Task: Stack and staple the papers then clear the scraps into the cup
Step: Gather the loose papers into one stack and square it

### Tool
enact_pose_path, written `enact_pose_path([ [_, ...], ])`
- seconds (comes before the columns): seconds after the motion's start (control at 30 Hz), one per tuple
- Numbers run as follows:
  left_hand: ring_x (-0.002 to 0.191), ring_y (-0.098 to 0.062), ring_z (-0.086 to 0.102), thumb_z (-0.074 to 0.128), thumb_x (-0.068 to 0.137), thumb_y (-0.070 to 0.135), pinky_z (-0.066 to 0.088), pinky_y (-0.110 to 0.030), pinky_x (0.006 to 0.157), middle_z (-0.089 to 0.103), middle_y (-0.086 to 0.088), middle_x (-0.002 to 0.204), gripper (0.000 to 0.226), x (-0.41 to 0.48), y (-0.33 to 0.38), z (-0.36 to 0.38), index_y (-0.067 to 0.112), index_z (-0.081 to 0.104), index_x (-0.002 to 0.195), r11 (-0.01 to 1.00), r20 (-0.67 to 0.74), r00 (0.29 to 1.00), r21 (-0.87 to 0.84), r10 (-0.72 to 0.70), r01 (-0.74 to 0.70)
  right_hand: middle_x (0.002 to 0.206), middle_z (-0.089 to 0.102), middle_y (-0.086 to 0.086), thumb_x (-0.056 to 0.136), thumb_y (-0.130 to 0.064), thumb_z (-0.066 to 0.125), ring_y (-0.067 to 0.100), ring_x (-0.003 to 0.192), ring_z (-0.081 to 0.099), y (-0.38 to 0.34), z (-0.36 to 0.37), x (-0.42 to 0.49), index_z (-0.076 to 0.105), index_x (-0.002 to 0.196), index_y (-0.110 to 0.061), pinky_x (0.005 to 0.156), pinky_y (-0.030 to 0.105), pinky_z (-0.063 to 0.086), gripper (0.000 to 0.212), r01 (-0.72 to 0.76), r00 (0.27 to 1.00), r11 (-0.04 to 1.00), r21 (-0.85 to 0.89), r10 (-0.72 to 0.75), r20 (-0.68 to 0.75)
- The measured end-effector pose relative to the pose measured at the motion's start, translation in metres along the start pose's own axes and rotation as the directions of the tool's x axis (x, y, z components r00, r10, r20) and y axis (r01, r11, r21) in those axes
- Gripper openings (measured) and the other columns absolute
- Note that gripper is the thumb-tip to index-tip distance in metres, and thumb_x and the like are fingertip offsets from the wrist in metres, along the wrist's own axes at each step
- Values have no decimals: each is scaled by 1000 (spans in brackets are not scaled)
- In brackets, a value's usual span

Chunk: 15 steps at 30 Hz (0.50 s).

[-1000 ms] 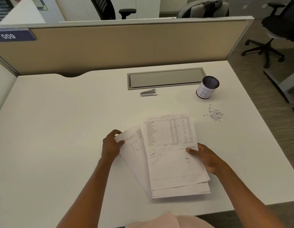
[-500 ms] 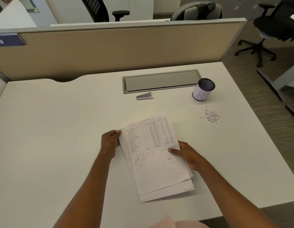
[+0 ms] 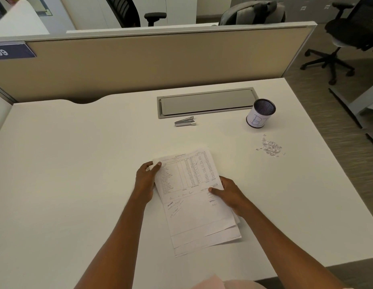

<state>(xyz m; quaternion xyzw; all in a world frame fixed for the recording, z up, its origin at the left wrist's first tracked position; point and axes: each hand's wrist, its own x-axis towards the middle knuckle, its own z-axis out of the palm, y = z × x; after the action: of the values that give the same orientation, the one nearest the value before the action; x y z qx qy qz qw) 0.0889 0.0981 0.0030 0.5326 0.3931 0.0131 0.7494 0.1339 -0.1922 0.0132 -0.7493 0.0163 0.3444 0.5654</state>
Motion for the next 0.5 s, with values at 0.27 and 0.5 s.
enact_pose_path([
  [0.27,105,-30,79,72,100,11,67,-39,78,83,-6,113,19,-25,-15,14,12,75,118,998,106,993,17,50,-52,125,74,-6,93,-13,73,12,109,73,0,3,-3,65,132,-22,100,45,58,41,60,997,993,-99,-65,-46],
  [0.5,113,-33,77,65,104,15,64,-49,92,78,-12,127,30,-45,4,18,7,67,133,983,209,962,16,174,-182,126,66,-1,81,-30,87,19,107,67,-11,-7,-3,55,135,-23,92,36,57,63,103,939,990,-99,-130,-319],
])
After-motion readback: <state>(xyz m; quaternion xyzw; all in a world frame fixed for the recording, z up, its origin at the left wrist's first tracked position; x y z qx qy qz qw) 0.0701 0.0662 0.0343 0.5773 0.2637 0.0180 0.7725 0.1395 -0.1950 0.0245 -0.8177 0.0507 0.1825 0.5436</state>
